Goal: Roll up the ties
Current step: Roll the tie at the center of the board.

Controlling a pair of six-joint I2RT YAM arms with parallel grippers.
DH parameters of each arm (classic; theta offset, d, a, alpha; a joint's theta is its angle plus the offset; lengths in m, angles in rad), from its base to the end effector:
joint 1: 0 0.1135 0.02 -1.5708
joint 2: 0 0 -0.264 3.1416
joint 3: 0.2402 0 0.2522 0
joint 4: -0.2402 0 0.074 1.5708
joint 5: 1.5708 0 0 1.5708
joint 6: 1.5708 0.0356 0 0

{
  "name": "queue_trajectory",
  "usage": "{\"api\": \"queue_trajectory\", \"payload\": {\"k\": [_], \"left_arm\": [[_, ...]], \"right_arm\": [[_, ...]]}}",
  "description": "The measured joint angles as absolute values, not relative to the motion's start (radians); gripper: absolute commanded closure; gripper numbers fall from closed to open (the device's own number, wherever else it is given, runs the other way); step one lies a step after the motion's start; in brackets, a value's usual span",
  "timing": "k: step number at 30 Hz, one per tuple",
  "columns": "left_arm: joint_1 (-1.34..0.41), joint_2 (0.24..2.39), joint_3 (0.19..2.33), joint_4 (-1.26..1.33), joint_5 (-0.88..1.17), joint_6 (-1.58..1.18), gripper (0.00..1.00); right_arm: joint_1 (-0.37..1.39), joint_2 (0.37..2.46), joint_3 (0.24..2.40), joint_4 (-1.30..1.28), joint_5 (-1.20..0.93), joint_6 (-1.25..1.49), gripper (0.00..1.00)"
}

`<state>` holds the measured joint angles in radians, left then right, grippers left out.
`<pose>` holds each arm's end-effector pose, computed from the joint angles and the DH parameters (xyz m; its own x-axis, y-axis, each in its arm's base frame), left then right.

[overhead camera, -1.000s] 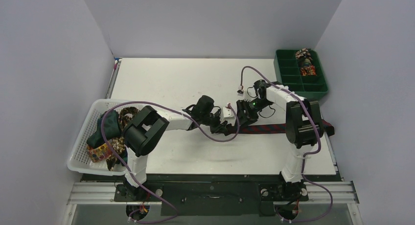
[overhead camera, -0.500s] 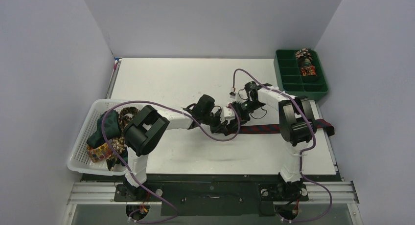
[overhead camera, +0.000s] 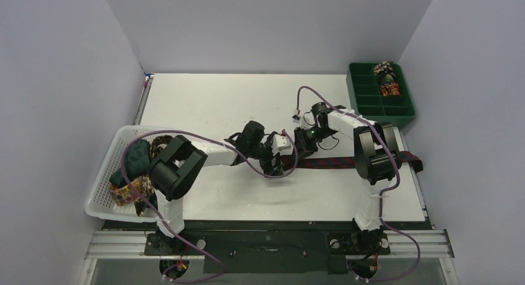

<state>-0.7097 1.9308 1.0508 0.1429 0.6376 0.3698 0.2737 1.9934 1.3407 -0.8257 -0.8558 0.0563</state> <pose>0.2830 -0.2710 0.1410 -0.1653 0.5249 -0.8350 0.9842 0.1422 -0.1054 0.3473 0.1254 0.1562 -0.9709 -0.2342 -0.0498 -0.1899 0.6266 0.7559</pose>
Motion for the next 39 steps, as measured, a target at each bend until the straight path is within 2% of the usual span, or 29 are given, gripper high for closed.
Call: {"api": "queue_trajectory", "payload": {"k": [7,10,14,17,19,24,27,29,34,38,39], "left_arm": [[-0.748,1.924,1.014,0.209,0.551,0.369,0.06],[-0.764,1.947,1.014,0.258,0.508,0.361,0.1],[-0.772,1.972,1.026,0.314,0.474,0.345,0.27],[-0.778,1.979,1.031,0.327,0.457,0.351,0.51],[-0.782,1.979,1.031,0.326,0.456,0.359,0.61],[-0.787,1.971,1.023,0.316,0.466,0.39,0.71],[-0.787,1.96,1.017,0.302,0.476,0.405,0.85],[-0.787,1.957,1.016,0.295,0.48,0.405,0.89],[-0.79,1.954,1.014,0.29,0.48,0.4,0.91],[-0.791,1.954,1.014,0.288,0.479,0.395,0.91],[-0.791,1.954,1.014,0.288,0.479,0.395,0.91]], "right_arm": [[0.274,1.994,1.341,-0.823,-0.857,0.057,1.0],[0.274,1.994,1.341,-0.822,-0.86,0.057,1.0],[0.274,1.994,1.341,-0.823,-0.866,0.057,1.0],[0.274,1.994,1.341,-0.822,-0.875,0.058,1.0],[0.274,1.994,1.341,-0.821,-0.881,0.058,1.0],[0.262,1.994,1.341,-0.825,-0.886,0.054,1.0],[0.263,1.994,1.341,-0.838,-0.885,0.043,1.0],[0.263,1.994,1.341,-0.845,-0.876,0.035,1.0],[0.266,2.001,1.341,-0.851,-0.844,0.015,1.0],[0.275,2.03,1.349,-0.855,-0.81,0.01,0.91],[0.277,2.038,1.356,-0.86,-0.805,0.01,0.96]]}}
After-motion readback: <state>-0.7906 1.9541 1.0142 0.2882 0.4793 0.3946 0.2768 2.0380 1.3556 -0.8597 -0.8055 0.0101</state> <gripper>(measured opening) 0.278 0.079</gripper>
